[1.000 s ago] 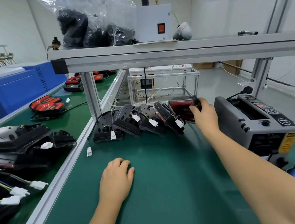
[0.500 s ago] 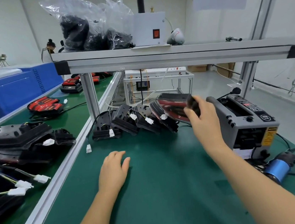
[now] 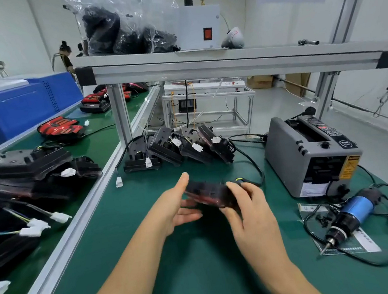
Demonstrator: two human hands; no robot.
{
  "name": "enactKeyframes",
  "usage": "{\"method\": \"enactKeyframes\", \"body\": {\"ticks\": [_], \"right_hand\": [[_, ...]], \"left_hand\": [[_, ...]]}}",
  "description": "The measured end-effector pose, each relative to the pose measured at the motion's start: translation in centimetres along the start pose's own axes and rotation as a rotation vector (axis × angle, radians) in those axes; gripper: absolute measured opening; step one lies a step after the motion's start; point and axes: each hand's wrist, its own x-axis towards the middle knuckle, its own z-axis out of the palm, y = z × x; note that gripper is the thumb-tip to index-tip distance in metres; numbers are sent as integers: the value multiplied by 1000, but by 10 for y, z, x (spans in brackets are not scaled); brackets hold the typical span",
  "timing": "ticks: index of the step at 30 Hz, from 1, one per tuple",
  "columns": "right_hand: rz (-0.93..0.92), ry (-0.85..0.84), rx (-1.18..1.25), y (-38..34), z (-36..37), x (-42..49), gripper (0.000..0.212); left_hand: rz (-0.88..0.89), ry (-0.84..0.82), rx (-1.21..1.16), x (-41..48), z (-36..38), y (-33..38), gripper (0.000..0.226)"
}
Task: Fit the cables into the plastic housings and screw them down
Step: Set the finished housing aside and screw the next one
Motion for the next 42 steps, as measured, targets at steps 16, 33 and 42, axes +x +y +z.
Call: {"method": "enactKeyframes", "body": {"ticks": [16, 33, 42], "right_hand": [[-209, -121, -241, -22, 9, -73, 61], [-216, -445, 11, 42, -25, -17, 6], [-376, -396, -27, 41, -47, -33, 21]], "left_hand": [[4, -78, 299, -8, -21, -18, 23], [97, -12, 621, -30, -21, -39, 41], [128, 98, 812, -22, -14, -47, 31]]}}
